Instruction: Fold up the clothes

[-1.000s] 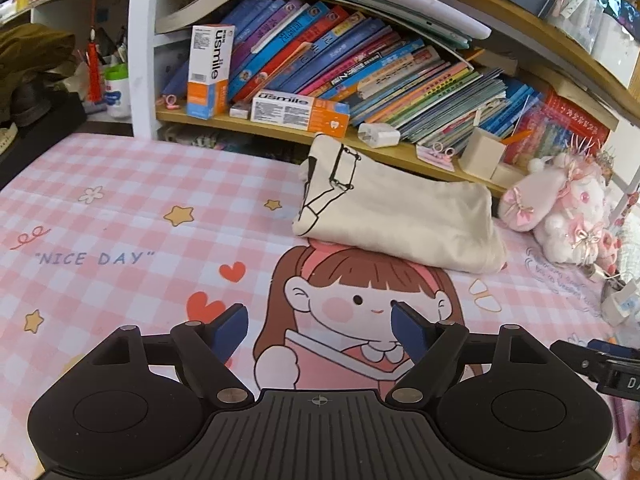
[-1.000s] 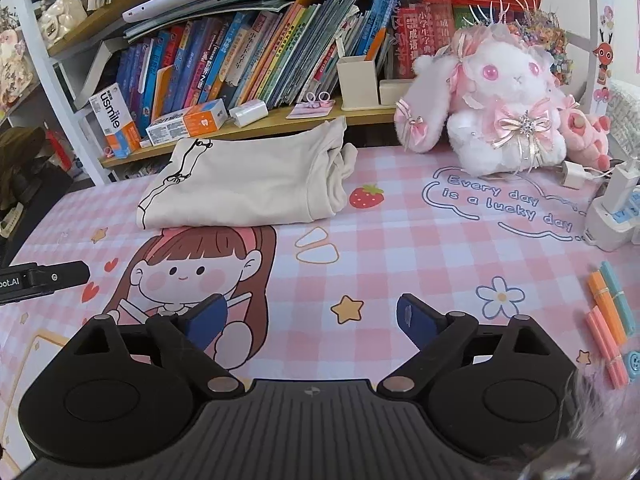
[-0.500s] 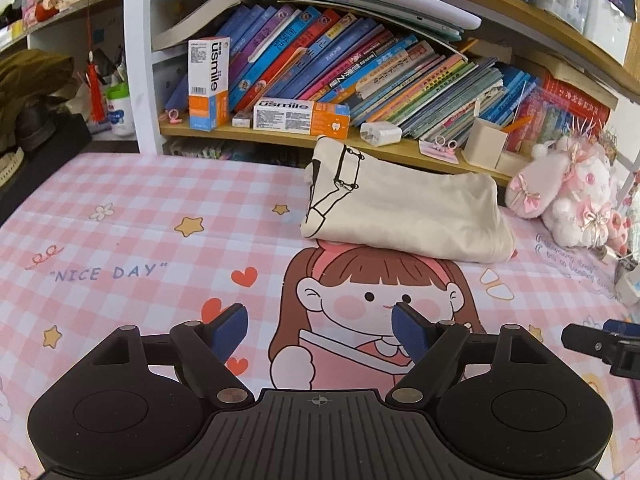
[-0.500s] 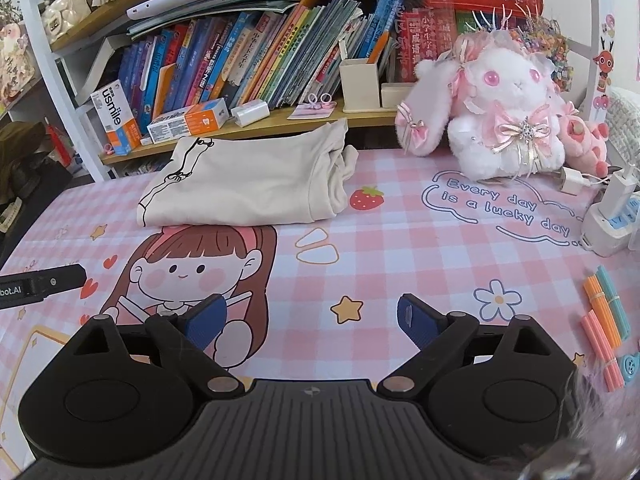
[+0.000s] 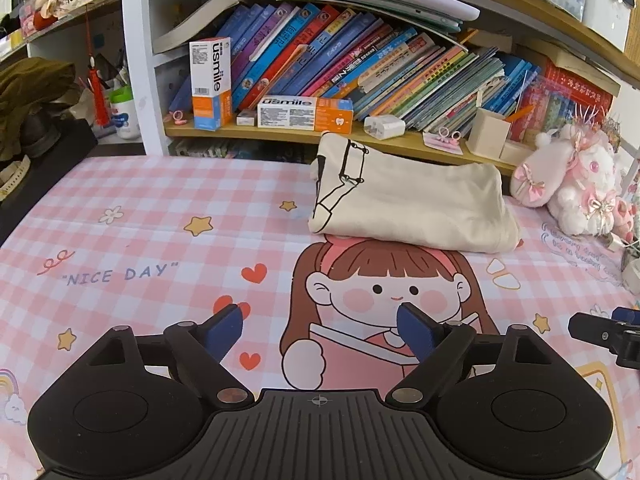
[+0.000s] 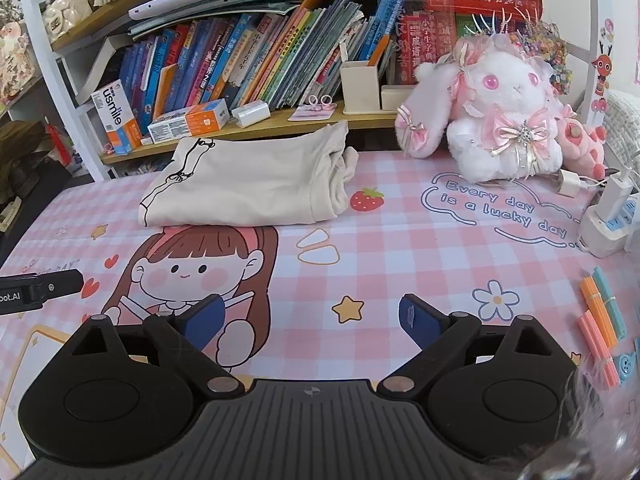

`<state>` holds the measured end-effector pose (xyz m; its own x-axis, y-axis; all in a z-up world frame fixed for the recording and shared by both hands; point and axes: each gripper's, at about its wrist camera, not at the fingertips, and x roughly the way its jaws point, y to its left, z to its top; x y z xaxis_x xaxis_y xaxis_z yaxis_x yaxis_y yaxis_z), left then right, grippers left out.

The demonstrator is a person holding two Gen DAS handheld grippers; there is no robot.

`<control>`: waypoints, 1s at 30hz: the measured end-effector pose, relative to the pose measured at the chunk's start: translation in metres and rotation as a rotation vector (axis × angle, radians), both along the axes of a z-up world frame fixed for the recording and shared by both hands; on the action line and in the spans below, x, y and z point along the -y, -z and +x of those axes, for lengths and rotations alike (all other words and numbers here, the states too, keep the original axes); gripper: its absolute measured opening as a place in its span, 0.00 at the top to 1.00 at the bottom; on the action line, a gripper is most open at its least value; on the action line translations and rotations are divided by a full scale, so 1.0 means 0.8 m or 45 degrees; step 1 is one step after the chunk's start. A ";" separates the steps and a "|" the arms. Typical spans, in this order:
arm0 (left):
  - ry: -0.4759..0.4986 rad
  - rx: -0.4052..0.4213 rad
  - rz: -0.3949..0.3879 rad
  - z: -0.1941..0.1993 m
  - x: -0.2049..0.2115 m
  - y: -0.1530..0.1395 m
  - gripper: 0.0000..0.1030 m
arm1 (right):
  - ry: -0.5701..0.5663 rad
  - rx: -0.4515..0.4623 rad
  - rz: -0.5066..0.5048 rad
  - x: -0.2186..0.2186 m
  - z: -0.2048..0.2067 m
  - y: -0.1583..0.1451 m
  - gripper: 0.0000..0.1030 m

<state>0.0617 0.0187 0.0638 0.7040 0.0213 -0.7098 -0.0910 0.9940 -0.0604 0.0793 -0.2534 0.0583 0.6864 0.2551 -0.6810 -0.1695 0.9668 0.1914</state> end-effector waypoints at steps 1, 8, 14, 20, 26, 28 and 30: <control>0.001 -0.001 0.000 0.000 0.000 0.000 0.15 | -0.003 0.000 -0.001 -0.001 0.000 0.000 0.08; 0.001 -0.002 0.011 0.000 0.001 0.000 0.13 | -0.010 -0.006 -0.014 -0.004 0.000 -0.002 0.06; 0.000 -0.019 0.023 0.002 0.003 0.003 0.12 | -0.007 -0.011 -0.040 -0.005 0.001 -0.001 0.00; -0.009 -0.036 0.044 0.005 0.005 0.006 0.07 | 0.003 -0.042 -0.060 -0.005 0.006 0.003 0.00; -0.014 -0.032 0.043 0.006 0.006 0.007 0.06 | -0.002 -0.048 -0.057 -0.005 0.007 0.004 0.00; -0.013 -0.032 0.042 0.007 0.006 0.007 0.06 | -0.002 -0.048 -0.057 -0.005 0.007 0.003 0.00; -0.010 -0.033 0.042 0.006 0.007 0.007 0.06 | -0.002 -0.049 -0.056 -0.006 0.007 0.003 0.00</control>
<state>0.0668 0.0133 0.0581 0.6849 0.0503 -0.7269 -0.1001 0.9947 -0.0254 0.0846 -0.2490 0.0558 0.6588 0.2258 -0.7177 -0.1644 0.9741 0.1555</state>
